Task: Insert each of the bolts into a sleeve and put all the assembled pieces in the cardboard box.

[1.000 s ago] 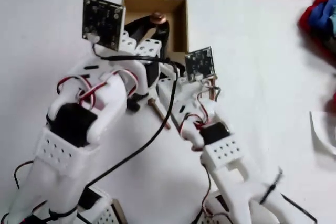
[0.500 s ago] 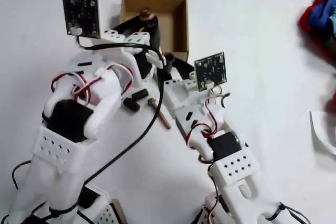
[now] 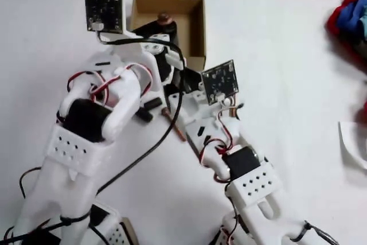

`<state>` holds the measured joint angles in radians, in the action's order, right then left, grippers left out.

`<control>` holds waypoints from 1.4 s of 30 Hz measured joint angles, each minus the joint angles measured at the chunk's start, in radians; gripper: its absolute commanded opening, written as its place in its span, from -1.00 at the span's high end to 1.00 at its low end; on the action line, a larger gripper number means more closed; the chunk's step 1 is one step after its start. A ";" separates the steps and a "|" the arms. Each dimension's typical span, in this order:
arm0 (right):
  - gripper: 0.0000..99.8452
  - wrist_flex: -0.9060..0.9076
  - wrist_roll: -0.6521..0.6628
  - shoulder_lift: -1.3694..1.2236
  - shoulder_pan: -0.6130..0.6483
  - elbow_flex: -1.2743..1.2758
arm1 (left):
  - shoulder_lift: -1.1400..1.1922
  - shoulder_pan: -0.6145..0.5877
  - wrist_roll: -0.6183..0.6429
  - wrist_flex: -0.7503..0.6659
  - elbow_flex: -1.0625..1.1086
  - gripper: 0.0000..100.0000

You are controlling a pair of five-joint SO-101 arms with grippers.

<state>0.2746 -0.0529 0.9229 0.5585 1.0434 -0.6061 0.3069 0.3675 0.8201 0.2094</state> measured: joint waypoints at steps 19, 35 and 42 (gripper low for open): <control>0.96 0.003 0.008 0.034 0.003 0.003 | 0.009 -0.005 -0.002 -0.012 0.071 0.95; 0.96 0.003 0.008 0.034 -0.003 0.003 | 0.009 -0.002 -0.002 -0.003 0.080 0.95; 0.96 0.003 0.008 0.034 -0.003 0.003 | -0.021 0.026 -0.003 0.015 0.087 0.95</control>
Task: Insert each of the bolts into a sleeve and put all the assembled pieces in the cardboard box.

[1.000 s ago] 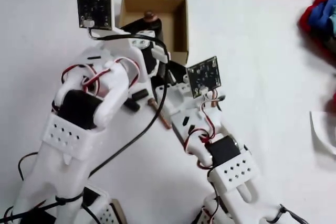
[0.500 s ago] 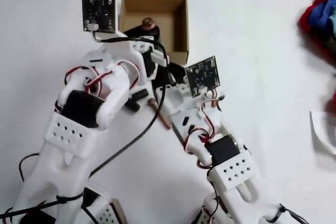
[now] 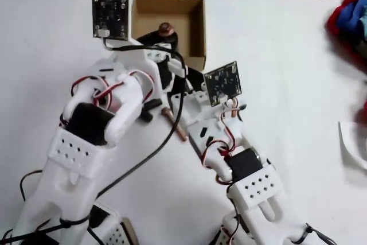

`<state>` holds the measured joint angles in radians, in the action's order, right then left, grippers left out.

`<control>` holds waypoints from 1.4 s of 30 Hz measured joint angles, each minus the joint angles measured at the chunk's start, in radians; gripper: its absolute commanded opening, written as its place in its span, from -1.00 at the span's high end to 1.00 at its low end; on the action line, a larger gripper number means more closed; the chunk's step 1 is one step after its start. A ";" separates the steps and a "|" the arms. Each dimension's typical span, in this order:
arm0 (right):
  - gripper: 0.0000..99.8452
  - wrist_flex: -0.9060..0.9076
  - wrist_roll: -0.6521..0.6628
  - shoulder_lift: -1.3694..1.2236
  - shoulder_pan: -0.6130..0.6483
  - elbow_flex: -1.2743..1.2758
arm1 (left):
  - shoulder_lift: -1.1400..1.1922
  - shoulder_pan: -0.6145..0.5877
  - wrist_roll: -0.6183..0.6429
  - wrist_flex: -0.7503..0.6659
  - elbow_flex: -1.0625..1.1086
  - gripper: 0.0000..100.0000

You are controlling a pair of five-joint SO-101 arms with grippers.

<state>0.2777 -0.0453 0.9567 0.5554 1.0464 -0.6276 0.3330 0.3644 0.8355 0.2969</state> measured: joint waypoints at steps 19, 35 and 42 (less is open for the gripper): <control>0.96 0.000 0.000 0.025 -0.043 -0.002 | 0.132 -0.008 0.017 0.032 -0.083 0.95; 0.96 0.002 -0.002 0.072 -0.044 -0.017 | 0.338 -0.005 0.018 0.238 -0.361 0.93; 0.96 0.002 -0.002 0.075 -0.048 -0.017 | 0.339 -0.009 0.017 0.285 -0.371 0.64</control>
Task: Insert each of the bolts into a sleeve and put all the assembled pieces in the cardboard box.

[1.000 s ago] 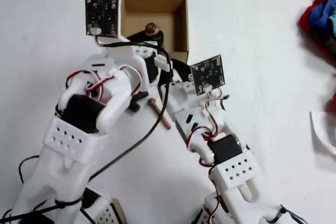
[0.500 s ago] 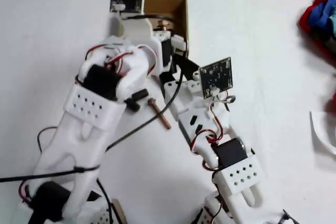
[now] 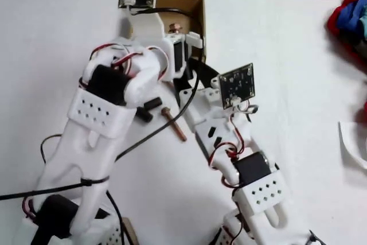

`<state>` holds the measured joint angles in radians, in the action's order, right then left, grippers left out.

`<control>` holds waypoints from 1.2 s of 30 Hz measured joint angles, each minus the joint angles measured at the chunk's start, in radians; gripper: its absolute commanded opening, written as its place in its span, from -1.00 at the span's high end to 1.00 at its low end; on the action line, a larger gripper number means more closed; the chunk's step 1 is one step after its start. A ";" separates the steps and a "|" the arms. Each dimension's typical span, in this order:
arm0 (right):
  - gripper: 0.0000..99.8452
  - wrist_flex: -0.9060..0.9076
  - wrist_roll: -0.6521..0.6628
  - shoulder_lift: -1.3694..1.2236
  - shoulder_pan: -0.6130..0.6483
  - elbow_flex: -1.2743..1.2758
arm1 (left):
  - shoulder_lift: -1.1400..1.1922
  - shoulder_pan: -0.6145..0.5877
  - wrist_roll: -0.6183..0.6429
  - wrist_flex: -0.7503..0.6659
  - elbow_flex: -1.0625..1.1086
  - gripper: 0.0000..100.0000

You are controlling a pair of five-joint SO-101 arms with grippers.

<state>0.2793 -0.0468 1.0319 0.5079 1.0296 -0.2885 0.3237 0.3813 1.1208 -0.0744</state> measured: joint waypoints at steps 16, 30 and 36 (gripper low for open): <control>0.96 0.000 0.000 0.020 -0.003 -0.021 | -0.161 0.041 -0.074 0.005 0.002 0.66; 0.96 0.000 0.002 0.018 -0.003 -0.020 | -0.216 -0.005 -0.077 0.017 -0.002 0.66; 0.96 0.063 0.002 0.018 -0.058 -0.025 | -0.216 -0.158 -0.095 0.017 -0.017 0.66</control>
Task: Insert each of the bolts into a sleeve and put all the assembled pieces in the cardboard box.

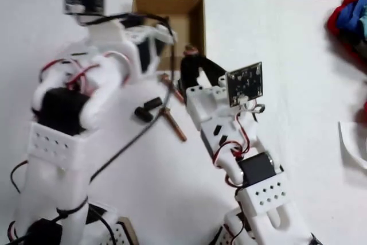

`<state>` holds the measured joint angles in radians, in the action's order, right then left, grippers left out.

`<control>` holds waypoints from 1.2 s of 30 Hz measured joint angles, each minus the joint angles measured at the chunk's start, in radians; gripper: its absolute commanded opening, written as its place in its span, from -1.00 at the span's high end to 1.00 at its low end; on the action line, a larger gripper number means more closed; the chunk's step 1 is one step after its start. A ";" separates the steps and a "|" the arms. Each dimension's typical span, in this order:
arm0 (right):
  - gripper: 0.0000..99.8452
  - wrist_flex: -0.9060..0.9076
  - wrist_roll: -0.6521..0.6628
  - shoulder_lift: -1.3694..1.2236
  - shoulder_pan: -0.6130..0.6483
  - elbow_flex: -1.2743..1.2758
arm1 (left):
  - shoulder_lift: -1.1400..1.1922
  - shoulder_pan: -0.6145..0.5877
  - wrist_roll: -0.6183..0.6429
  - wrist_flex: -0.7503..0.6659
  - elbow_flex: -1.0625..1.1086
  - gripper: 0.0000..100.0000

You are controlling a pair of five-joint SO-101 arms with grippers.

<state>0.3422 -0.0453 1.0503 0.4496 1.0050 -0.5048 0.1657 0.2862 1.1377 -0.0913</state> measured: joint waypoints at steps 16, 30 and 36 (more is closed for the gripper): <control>0.96 0.362 0.026 -0.775 -0.120 -0.818 | -0.002 -0.468 -0.413 0.170 0.348 0.66; 0.96 0.724 0.026 -1.743 -0.123 -1.941 | -0.002 -0.595 -0.413 0.094 0.620 0.66; 0.96 0.758 0.026 -2.024 -0.123 -2.286 | -0.002 -0.592 -0.413 0.031 0.704 0.66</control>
<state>1.1001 -0.0192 -0.9735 0.3268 -1.2812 -0.5063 -0.4266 -0.1266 1.1684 0.6130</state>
